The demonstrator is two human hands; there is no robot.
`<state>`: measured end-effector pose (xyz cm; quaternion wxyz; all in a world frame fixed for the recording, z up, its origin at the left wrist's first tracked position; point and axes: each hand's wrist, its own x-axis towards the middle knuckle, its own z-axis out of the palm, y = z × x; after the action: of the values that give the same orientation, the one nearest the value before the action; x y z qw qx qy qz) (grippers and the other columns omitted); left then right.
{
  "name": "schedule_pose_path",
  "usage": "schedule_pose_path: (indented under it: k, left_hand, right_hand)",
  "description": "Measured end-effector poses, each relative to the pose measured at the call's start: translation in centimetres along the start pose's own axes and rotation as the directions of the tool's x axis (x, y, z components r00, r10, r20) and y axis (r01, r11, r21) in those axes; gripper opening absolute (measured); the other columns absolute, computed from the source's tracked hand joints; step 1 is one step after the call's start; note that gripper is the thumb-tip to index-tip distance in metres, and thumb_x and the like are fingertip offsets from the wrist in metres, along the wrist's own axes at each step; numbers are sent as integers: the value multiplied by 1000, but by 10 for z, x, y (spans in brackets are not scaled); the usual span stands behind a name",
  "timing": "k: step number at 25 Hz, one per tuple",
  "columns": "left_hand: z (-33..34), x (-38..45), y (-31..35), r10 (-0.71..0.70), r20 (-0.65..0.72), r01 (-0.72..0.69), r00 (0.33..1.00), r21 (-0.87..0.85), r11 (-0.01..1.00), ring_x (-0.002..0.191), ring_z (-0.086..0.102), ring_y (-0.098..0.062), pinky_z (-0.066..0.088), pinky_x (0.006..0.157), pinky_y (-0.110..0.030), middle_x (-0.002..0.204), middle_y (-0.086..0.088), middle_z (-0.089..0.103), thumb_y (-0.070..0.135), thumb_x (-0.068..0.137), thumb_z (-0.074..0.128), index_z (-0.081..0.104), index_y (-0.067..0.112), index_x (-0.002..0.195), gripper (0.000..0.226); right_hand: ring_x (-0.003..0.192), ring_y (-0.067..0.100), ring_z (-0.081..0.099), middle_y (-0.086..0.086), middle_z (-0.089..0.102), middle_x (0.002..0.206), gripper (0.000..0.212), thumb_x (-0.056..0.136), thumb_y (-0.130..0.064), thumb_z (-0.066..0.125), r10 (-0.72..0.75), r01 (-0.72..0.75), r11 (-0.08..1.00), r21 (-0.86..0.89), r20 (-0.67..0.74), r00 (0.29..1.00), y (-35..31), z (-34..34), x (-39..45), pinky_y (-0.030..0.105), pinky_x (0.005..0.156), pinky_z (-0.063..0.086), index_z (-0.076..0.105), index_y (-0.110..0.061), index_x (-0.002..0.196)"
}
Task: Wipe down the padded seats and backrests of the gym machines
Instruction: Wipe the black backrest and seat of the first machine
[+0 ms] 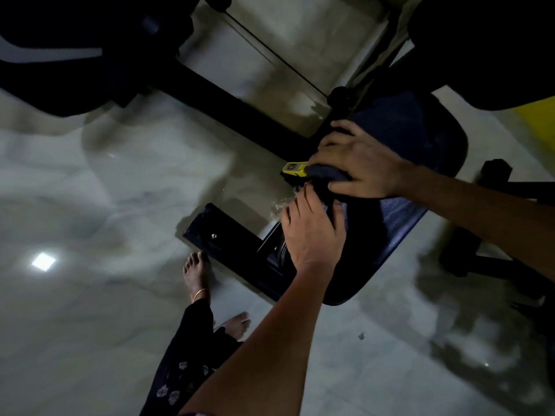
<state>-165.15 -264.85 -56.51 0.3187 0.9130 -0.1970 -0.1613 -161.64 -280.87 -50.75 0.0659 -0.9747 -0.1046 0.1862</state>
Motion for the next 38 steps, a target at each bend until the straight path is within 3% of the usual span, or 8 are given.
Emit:
schedule_pose_path:
  k: [5,9,15,20,27,31,34,38]
  left_hand:
    - [3,1,0,-13,-28,13,1000,6,1000,94,60,-25,40,86,-36,108,-8,63,45,88,37,55,6,121,55]
    - [3,2,1,-8,-37,8,999,-2,1000,95,61,-24,47,87,-36,108,-8,64,45,87,38,56,6,120,55]
    - [2,0,0,-5,-22,6,1000,40,999,94,60,-24,44,86,-35,106,-7,63,46,91,35,55,6,120,53]
    - [3,2,0,-18,-22,19,1000,55,998,94,60,-24,41,86,-34,107,-6,63,46,89,37,55,6,122,55]
    - [3,4,0,-3,-2,3,1000,48,999,98,60,-28,47,84,-39,110,-10,63,46,90,35,53,4,123,56]
    - [2,4,2,-6,16,5,1000,63,998,98,59,-29,44,84,-38,110,-11,63,46,90,35,53,4,124,57]
    - [3,3,2,0,9,0,1000,81,997,98,59,-29,40,84,-38,110,-11,63,45,90,35,53,3,123,57]
    - [4,2,2,5,17,-6,1000,81,997,98,59,-28,42,85,-38,111,-10,63,45,90,34,52,3,124,57]
  right_hand:
    - [111,35,53,21,62,110,71,69,-55,38,256,-260,964,-59,-61,965,89,-34,7,40,104,17,59,-11,121]
    - [115,40,47,23,58,114,77,59,-65,34,595,-589,804,83,-105,797,113,-33,21,38,98,30,57,-22,120]
    - [91,29,57,9,65,87,56,66,-51,43,71,-69,994,80,-21,997,7,-1,13,35,95,30,67,-15,102]
    - [89,30,58,12,64,86,58,67,-57,39,222,-222,975,17,-124,967,52,-15,23,35,88,35,65,-13,93]
    - [107,34,54,18,61,113,60,71,-52,49,759,-627,651,429,-349,550,94,-15,-3,35,86,39,58,-10,113]
    - [112,34,54,16,62,118,67,73,-60,41,943,-811,275,516,-308,124,84,6,-47,40,93,38,58,-13,118]
    - [135,28,33,6,44,142,70,77,-62,44,965,-830,-75,553,-170,-200,63,24,-61,55,109,16,47,-20,133]
    - [145,30,12,0,22,157,77,81,-59,43,975,-839,-65,541,-145,-169,41,28,-50,58,113,6,30,-21,147]
